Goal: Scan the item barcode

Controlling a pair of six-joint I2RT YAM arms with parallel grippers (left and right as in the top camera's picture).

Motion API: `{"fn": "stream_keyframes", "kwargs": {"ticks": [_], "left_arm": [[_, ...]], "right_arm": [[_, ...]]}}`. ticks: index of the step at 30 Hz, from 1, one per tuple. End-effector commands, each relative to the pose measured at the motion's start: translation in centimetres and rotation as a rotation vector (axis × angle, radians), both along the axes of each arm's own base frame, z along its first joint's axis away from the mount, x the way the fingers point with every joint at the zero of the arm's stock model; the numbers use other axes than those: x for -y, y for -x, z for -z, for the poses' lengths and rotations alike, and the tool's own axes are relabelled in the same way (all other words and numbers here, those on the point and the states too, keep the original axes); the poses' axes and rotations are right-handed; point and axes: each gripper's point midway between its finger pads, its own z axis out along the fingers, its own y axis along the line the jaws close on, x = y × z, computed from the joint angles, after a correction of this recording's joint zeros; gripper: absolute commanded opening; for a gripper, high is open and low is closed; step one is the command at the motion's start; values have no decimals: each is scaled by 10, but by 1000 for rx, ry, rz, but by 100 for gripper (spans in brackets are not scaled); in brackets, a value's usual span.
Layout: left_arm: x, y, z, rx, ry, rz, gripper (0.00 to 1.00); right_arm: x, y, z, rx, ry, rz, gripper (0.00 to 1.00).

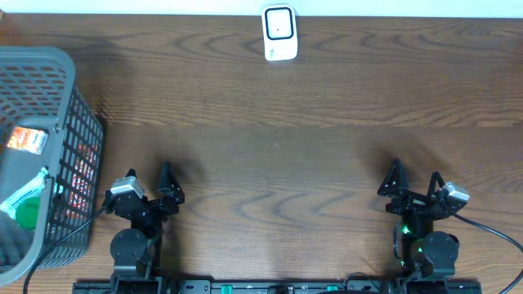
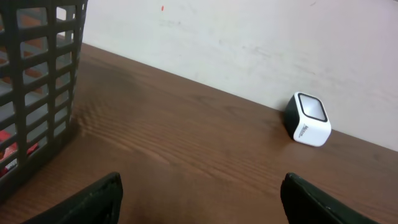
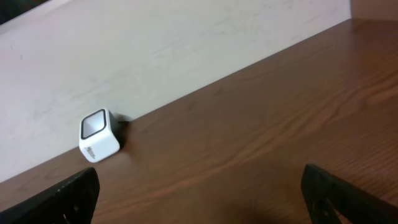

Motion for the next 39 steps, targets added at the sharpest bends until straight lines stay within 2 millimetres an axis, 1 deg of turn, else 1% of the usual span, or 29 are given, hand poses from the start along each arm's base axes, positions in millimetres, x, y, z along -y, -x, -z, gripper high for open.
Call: {"fn": "stream_keyframes", "kwargs": {"ticks": [1, 16, 17, 20, 22, 23, 25, 27, 29, 33, 36, 37, 39], "left_arm": [[-4, 1, 17, -56, -17, -16, 82], [-3, 1, 17, -55, -16, -15, 82], [1, 1, 18, -60, -13, 9, 82], [29, 1, 19, -69, -59, 177, 82], [43, 5, 20, -104, -56, 266, 82], [48, 6, 21, -125, -49, 292, 82], [50, 5, 15, -152, -43, 306, 82], [53, 2, -5, -164, -38, 324, 82], [57, -1, -33, -184, -31, 346, 82], [57, -9, -106, -266, -20, 348, 82], [58, -11, -160, -330, -10, 350, 82], [58, -11, -174, -344, -6, 354, 82], [59, -10, -190, -377, -1, 357, 82]], "right_arm": [[0, 0, 2, -9, 3, -2, 99], [0, 0, 2, -10, 3, -2, 99], [0, 0, 2, -10, 3, -2, 99], [0, 0, 2, -10, 3, -2, 99], [0, 0, 2, -9, 3, -2, 99], [0, 0, 2, -10, 3, -2, 99], [0, 0, 2, -9, 3, -2, 99], [0, 0, 2, -10, 3, -2, 99], [0, 0, 2, -9, 3, -2, 99], [0, 0, 2, -9, 3, -2, 99], [0, 0, 2, -9, 3, -2, 99], [0, 0, 2, -9, 3, -2, 99], [0, 0, 2, -10, 3, -2, 99]]}}
